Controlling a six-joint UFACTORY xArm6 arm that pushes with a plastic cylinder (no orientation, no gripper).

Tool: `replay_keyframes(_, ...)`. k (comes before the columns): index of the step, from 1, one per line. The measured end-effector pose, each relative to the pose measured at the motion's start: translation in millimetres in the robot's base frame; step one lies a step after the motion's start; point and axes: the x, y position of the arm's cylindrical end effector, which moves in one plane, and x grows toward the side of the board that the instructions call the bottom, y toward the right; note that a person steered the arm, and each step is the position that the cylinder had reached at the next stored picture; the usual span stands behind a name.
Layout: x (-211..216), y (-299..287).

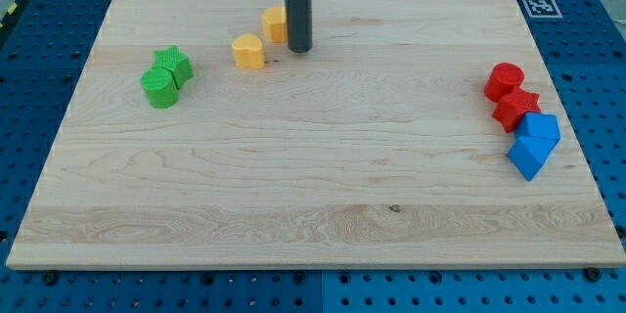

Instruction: Move the yellow heart above the green star

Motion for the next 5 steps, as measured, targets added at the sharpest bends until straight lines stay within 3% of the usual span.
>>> replay_keyframes(1, 8.2, -8.1)
replay_keyframes(3, 8.3, -105.8)
replay_keyframes(5, 4.2, -76.5)
